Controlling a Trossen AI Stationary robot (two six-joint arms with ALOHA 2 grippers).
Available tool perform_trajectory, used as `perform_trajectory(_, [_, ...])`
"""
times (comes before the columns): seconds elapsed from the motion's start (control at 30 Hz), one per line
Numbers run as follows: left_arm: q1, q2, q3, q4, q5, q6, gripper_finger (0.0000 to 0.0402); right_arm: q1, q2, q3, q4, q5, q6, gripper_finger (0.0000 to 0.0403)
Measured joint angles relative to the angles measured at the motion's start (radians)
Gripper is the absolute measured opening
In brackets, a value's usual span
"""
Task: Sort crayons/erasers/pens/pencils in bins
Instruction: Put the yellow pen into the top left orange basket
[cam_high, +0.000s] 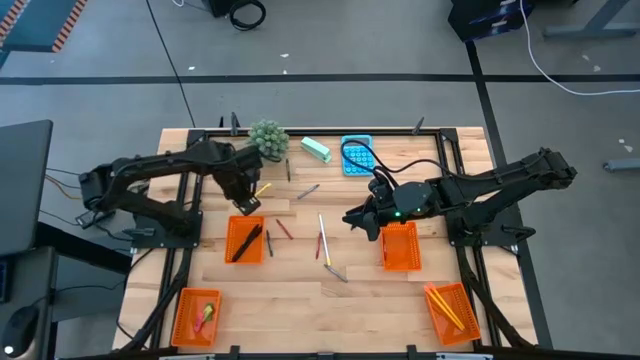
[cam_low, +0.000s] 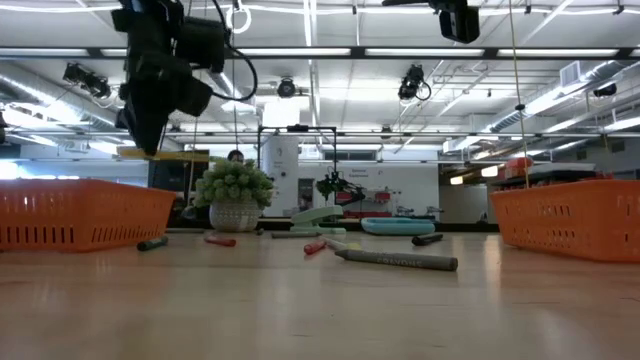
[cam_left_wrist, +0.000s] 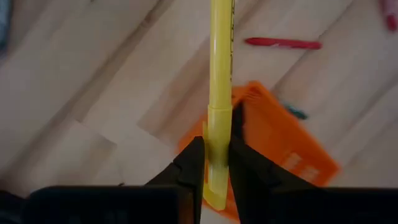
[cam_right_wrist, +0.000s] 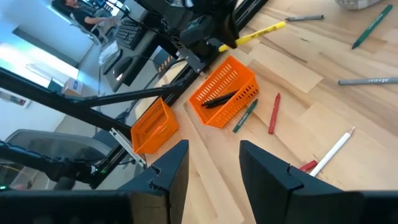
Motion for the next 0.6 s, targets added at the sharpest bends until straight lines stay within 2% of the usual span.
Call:
perform_trajectory(0.23, [-0.200,-0.062,0.000,0.014,-0.012,-0.278,0.0077,0.000,0.000,0.000,-0.001,-0.003,-0.016,0.0147])
perform_trajectory(0.6, [-0.501,-0.066,0.000,0.006,-0.171,-0.625,0.0070,0.000,0.000,0.000,-0.052,-0.040,-0.052,0.0147])
